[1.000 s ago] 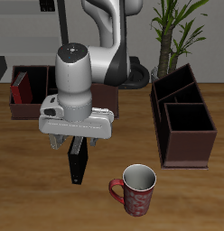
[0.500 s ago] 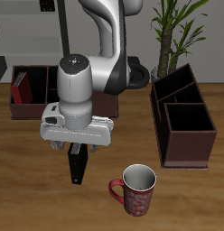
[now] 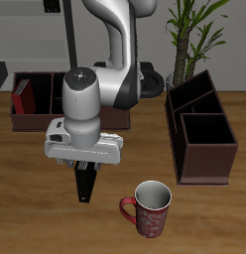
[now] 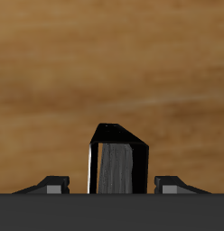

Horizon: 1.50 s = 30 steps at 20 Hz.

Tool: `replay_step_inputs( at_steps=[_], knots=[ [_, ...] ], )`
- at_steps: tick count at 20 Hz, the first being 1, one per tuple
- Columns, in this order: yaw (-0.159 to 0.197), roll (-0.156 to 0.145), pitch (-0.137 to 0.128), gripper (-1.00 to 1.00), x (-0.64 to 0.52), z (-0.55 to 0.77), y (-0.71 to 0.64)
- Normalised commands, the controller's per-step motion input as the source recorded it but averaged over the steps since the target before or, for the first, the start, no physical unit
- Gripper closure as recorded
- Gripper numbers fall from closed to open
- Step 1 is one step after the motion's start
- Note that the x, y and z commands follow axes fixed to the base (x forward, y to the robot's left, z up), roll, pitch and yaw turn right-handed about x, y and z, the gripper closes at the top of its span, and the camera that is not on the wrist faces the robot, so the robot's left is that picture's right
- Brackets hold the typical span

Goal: Place the red book into the back desk caddy's left compartment and place the black book into the back desk caddy's left compartment and place the yellow book into the left desk caddy's right compartment

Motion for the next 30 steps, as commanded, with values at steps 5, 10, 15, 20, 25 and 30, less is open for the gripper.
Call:
replay_step_inputs(
  at_steps=[5,10,15,20,25,30],
  knots=[
    [-0.013,-0.007,0.007,1.00,-0.01,0.09,-0.05],
    [-0.023,-0.008,-0.011,1.00,-0.01,0.33,-0.01],
    [0.022,0.019,-0.038,1.00,-0.14,0.54,0.06],
    [0.056,0.014,-0.076,1.00,-0.28,0.87,-0.06],
    [0.068,0.026,-0.035,1.00,-0.35,0.64,-0.13],
    [0.031,0.048,0.010,1.00,-0.30,0.22,-0.18]
  ],
)
